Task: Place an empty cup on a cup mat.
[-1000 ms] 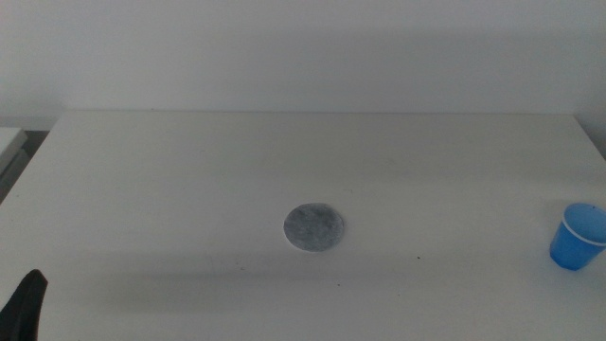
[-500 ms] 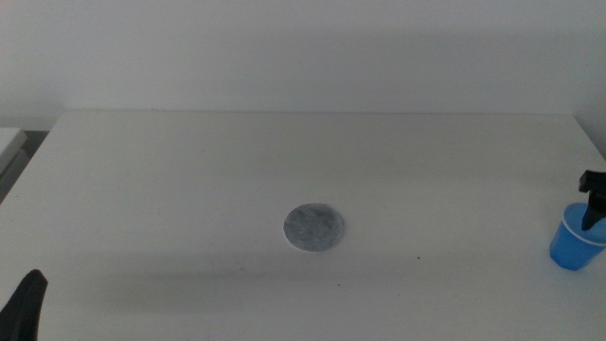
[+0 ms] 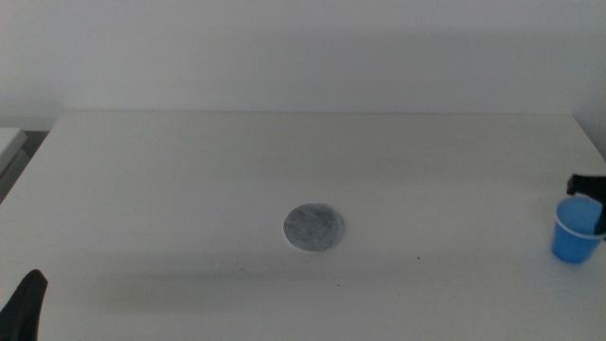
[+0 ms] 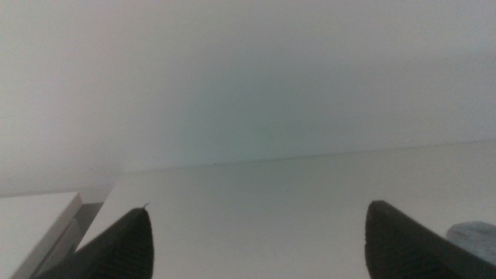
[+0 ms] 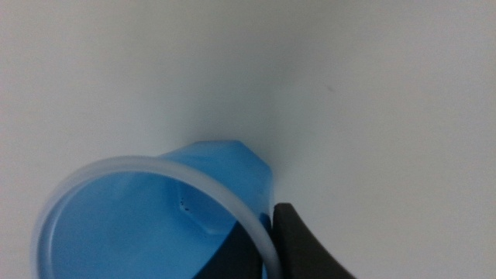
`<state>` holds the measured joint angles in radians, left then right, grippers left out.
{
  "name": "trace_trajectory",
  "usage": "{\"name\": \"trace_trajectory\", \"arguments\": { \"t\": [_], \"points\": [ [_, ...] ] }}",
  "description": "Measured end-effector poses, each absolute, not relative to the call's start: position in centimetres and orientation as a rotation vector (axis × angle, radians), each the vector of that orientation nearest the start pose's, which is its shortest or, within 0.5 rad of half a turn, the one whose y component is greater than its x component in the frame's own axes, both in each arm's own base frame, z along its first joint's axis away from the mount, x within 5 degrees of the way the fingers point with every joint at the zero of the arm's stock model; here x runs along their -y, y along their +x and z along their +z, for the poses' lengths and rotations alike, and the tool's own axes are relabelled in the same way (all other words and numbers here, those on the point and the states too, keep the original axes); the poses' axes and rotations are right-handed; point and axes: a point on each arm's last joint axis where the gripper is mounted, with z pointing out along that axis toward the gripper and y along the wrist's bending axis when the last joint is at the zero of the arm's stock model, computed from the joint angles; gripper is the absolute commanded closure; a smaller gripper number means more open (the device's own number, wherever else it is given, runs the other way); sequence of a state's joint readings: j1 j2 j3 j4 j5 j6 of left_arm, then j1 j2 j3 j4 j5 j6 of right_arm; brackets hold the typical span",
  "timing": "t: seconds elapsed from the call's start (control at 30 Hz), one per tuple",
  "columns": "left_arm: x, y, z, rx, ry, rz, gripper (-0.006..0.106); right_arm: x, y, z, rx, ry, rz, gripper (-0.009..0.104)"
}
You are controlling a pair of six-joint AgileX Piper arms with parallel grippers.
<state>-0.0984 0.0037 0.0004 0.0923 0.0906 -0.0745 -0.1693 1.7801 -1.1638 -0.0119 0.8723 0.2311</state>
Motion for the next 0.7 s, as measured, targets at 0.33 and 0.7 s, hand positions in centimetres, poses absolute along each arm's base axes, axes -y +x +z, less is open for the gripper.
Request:
{"name": "trace_trajectory", "arguments": {
  "t": [0.33,0.7],
  "points": [
    [0.5,5.7,20.5,-1.576,0.085,-0.057,0.007,-2.6,36.2,25.4,-2.821,0.248,0.049,0.094],
    [0.5,5.7,20.5,-1.576,0.085,-0.057,0.007,-15.0,37.3,28.3,-2.769,-0.07,0.172,0.094]
  ]
}}
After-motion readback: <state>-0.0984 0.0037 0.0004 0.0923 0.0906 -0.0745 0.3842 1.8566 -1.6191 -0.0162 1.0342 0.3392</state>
